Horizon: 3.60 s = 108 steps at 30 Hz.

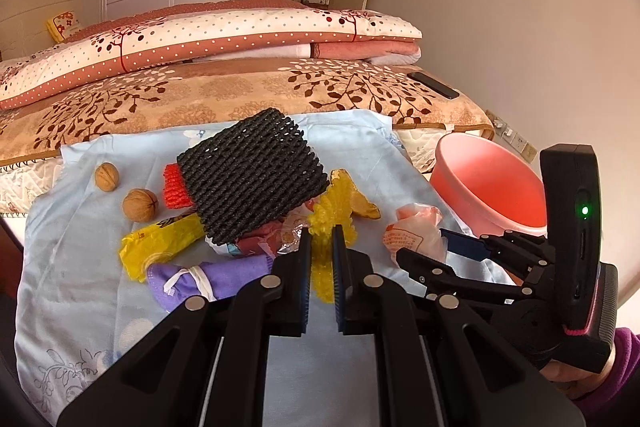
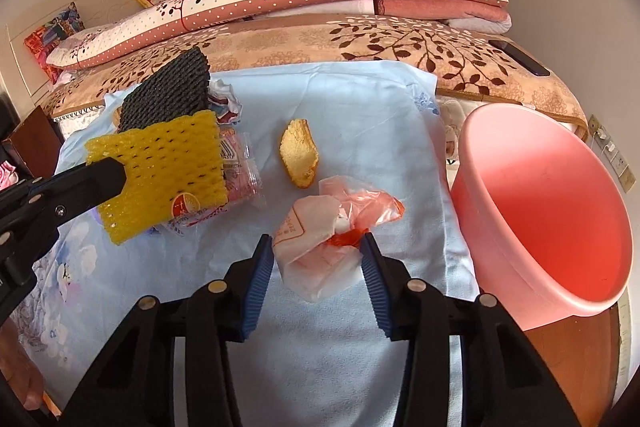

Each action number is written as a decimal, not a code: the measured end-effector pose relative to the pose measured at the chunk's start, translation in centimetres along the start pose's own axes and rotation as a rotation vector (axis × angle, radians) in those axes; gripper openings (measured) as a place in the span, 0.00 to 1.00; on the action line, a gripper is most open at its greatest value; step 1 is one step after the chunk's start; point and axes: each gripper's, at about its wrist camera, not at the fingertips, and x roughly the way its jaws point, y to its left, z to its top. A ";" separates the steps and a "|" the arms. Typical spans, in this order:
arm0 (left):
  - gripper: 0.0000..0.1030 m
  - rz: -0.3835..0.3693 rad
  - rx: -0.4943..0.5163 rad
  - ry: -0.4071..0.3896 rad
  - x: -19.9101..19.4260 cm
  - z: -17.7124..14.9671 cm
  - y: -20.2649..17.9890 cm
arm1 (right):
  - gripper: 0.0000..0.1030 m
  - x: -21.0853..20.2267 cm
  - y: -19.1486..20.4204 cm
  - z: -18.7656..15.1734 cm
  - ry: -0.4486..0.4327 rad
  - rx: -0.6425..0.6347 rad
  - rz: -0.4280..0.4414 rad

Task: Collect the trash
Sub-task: 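Close the left tool on the yellow foam net while the right tool grasps the white-orange plastic bag, then carry the yellow net in the left tool and the bag in the right tool over the pink bucket, then open the right tool to drop the bag while the left tool releases the yellow net into the bucket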

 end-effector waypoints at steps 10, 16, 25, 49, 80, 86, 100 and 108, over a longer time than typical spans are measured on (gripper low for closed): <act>0.09 0.024 0.002 -0.020 -0.5 0.3 0.0 | 0.36 -1.8 -0.4 0.0 -0.057 0.017 0.018; 0.09 0.030 0.004 -0.034 -0.8 0.7 -0.3 | 0.36 -3.8 -0.6 0.6 -0.125 0.021 0.019; 0.09 0.015 0.025 -0.062 -1.0 1.9 -1.9 | 0.36 -6.1 -1.9 1.1 -0.182 0.043 0.003; 0.09 -0.180 0.142 -0.084 2.2 5.1 -11.3 | 0.36 -9.1 -13.4 0.1 -0.242 0.255 -0.177; 0.09 -0.209 0.236 0.005 9.1 5.3 -17.9 | 0.36 -4.5 -18.2 -1.1 -0.151 0.313 -0.219; 0.09 -0.213 0.234 0.001 9.4 5.3 -18.1 | 0.37 -4.3 -18.6 -1.0 -0.151 0.316 -0.224; 0.32 -0.232 0.193 0.028 9.5 5.5 -18.0 | 0.48 -4.9 -19.0 -0.9 -0.173 0.326 -0.225; 0.34 -0.237 0.180 0.006 8.2 5.7 -17.7 | 0.50 -6.0 -18.3 -0.9 -0.197 0.329 -0.223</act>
